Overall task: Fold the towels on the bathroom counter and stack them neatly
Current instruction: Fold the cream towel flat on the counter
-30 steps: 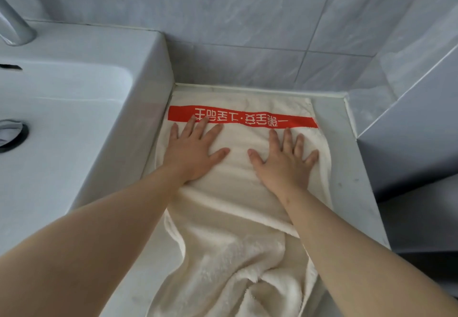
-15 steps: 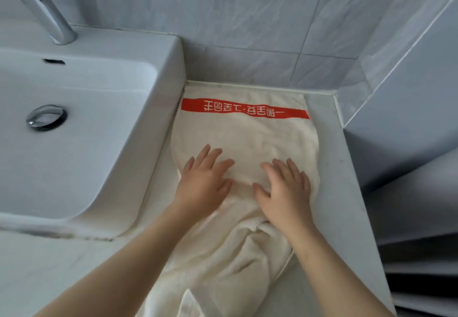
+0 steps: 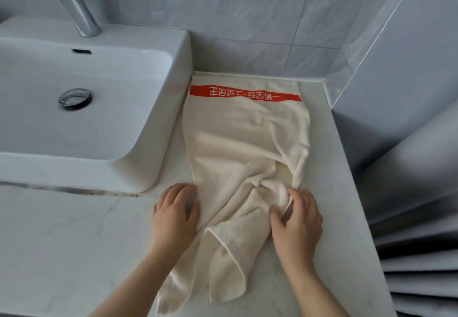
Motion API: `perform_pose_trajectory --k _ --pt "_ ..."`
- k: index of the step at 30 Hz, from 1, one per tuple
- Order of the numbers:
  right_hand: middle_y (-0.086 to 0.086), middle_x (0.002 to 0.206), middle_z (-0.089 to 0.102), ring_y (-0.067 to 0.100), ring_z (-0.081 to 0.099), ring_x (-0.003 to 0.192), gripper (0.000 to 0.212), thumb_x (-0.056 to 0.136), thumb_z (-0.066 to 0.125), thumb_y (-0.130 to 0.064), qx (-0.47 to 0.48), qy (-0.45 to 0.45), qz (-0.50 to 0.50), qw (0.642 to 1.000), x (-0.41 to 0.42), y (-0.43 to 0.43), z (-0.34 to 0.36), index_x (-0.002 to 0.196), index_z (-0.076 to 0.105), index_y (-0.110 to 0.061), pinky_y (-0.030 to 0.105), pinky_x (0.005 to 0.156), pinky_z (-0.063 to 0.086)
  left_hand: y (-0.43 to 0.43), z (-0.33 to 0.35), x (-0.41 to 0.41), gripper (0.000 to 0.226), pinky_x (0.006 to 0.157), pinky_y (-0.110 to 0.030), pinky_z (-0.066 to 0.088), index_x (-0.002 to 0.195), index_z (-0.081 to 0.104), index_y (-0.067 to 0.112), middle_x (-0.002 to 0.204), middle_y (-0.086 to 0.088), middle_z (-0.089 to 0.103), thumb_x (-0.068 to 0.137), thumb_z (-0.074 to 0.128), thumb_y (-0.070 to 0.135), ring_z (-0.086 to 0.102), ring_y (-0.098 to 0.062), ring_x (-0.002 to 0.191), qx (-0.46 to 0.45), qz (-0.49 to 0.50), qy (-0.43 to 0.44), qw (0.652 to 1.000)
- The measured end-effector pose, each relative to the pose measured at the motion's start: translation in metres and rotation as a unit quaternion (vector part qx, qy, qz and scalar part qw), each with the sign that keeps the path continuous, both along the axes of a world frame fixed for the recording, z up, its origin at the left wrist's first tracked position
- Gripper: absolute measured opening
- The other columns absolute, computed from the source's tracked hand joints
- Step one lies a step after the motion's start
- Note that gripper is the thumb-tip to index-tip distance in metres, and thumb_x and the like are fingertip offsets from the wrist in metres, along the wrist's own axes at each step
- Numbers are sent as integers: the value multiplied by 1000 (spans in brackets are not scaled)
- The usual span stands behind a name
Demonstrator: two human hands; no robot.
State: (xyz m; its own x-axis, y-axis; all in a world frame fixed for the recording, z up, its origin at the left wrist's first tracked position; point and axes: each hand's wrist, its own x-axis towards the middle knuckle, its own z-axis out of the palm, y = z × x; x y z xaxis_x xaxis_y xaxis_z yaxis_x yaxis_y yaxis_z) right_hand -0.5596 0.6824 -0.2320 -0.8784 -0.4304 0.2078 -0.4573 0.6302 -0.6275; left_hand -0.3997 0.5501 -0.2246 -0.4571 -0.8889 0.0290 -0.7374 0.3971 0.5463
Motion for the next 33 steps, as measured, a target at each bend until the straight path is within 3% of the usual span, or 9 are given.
perform_pose_trajectory --k 6,8,11,18,24,26,28,31,33 --pt "11 89 66 37 55 87 26 81 70 -13 19 -8 12 1000 -9 8 -2 107 68 -14 41 73 41 2 2 3 11 84 -31 32 91 68 14 96 -3 62 89 60 20 48 -29 100 -6 64 5 998" --pt "10 83 65 35 56 81 25 82 67 -11 24 -11 41 999 -15 12 -3 107 68 -13 40 71 42 3 2 8 19 82 -32 32 91 68 14 93 -3 63 90 57 29 50 -30 98 -13 46 -11 999" --pt "8 83 64 33 57 80 24 86 62 -6 5 -26 63 998 -18 18 -2 109 66 -11 40 71 44 6 2 17 53 82 -32 31 92 68 21 94 2 61 81 34 60 50 -27 97 -28 -6 -37 999" --pt "6 94 65 36 57 90 47 67 76 -9 62 29 41 997 7 31 3 112 65 -17 42 75 43 7 -7 32 71 84 -38 36 99 65 29 104 9 61 75 27 83 45 -17 103 -116 -116 -60 985" --pt "-9 67 46 21 45 73 22 74 66 0 60 -9 52 997 -6 37 9 92 66 -13 33 68 32 1 3 26 65 81 -25 19 94 68 26 100 15 53 73 25 69 40 -12 102 -12 -54 -15 998" --pt "-11 64 43 21 45 72 16 76 64 -2 69 -23 26 997 -14 41 12 86 63 -13 32 68 30 -5 5 26 48 79 -25 22 90 68 22 94 12 52 85 38 59 41 -14 97 15 -35 -9 999" --pt "-5 68 47 22 45 72 9 79 63 -4 72 -29 -9 997 -22 49 14 83 63 -12 32 69 30 -11 6 29 27 76 -28 27 79 64 19 88 7 53 93 50 38 44 -18 91 24 -10 -19 999" --pt "8 84 53 29 48 80 9 84 58 -6 108 -31 -67 991 -32 60 21 87 66 -9 36 75 34 -18 12 38 33 65 -31 33 59 46 15 74 -2 52 89 54 26 47 -26 75 33 76 -34 996" --pt "13 99 56 35 48 96 11 84 59 -7 144 -22 -87 986 -31 60 27 91 67 -10 40 84 34 -19 19 38 13 72 -35 37 76 56 16 90 -7 56 85 57 24 50 -30 85 12 106 -72 992"
